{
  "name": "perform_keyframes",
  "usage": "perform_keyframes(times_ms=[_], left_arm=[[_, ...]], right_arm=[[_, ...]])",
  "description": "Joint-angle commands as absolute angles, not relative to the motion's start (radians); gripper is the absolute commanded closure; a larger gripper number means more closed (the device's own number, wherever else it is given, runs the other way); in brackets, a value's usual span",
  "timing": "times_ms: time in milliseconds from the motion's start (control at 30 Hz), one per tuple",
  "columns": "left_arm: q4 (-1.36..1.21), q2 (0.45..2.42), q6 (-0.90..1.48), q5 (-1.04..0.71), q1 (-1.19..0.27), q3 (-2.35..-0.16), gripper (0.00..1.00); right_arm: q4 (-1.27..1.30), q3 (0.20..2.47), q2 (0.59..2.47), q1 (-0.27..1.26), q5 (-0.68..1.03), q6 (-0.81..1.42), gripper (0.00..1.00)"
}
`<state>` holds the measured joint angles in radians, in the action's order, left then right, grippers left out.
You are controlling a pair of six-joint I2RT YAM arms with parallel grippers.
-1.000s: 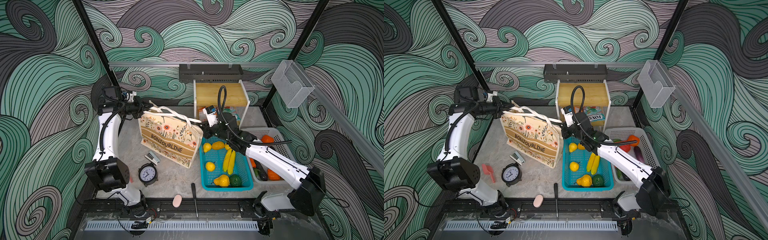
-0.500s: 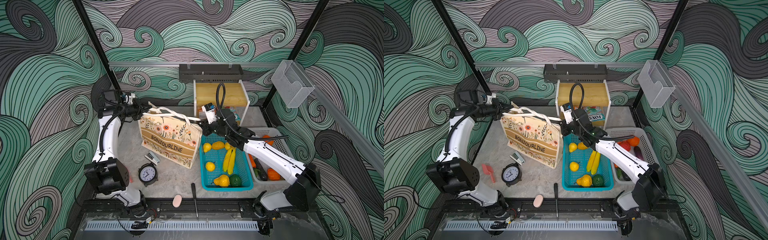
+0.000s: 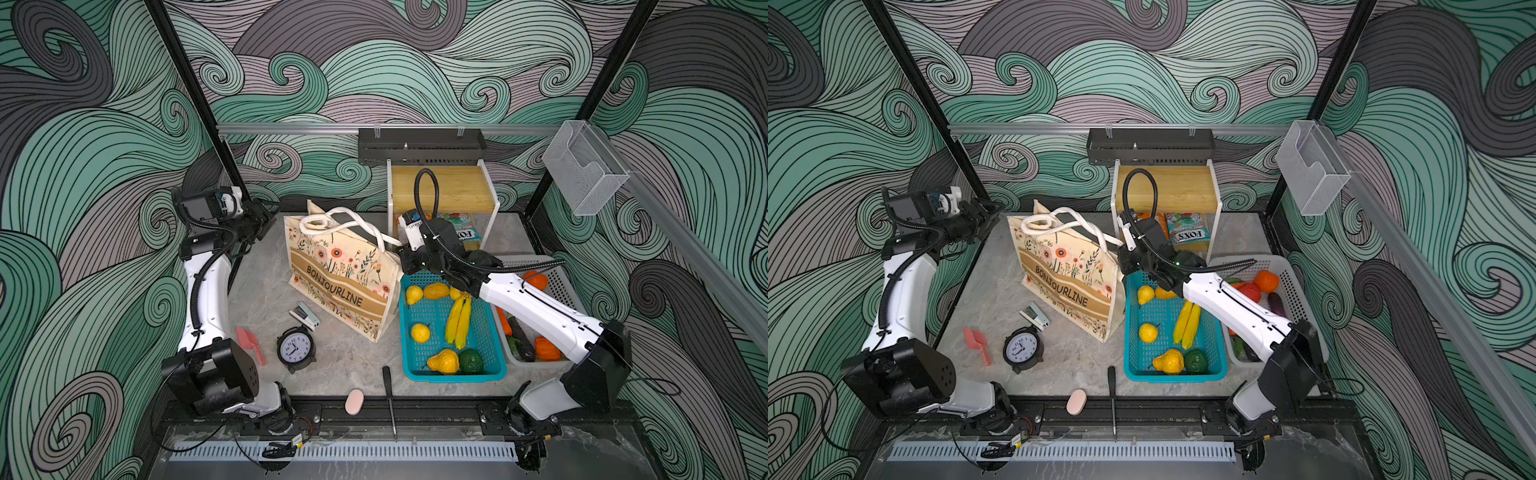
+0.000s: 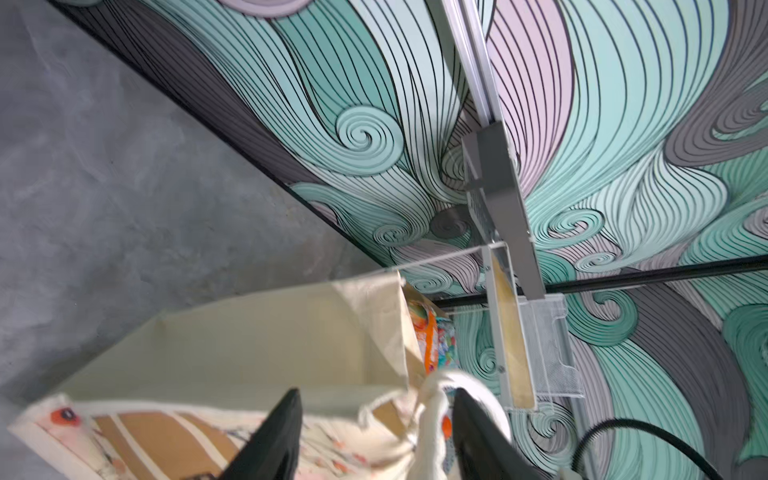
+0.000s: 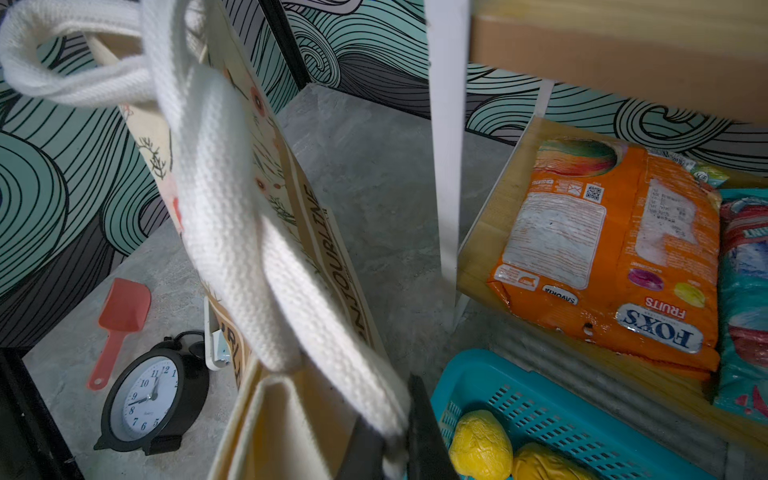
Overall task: Place the food into the grocery bag and tie it
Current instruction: 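Open both grippers and release the bag handles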
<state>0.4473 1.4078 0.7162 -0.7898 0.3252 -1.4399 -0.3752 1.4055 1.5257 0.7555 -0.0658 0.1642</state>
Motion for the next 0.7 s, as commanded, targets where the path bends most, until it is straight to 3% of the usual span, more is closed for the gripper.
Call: perform_keyframes(times_ms=[0,67,167,233,300,467,667], left_arm=[[0.421,1.343,0.691,-0.751,0.275,-1.431,0.25],[0.438,1.310,0.679,-0.707,0.232,-1.419,0.16],[0.416,1.293,0.684,-0.660,0.151,-1.405,0.12],[0.451,1.293,0.683,-0.626,0.129,-1.410,0.15],[0.485,1.264,0.671,-0.552,0.130,-1.394,0.18],[0.473,1.135,0.652,-0.381,0.139,-1.331,0.21],[0.542,1.068,0.621,-0.373,0.183,-1.341,0.21]], right_arm=[[-0.463,1.435,1.537,0.772,-0.100,0.123,1.00],[-0.458,1.438,1.538,0.778,-0.091,0.108,1.00],[-0.453,1.448,1.545,0.778,-0.084,0.093,1.00],[-0.464,1.465,1.550,0.778,-0.073,0.089,0.92],[-0.471,1.476,1.541,0.780,-0.054,0.088,0.77],[-0.465,1.485,1.500,0.787,-0.034,0.067,0.64],[-0.500,1.493,1.450,0.794,-0.041,0.078,0.42]])
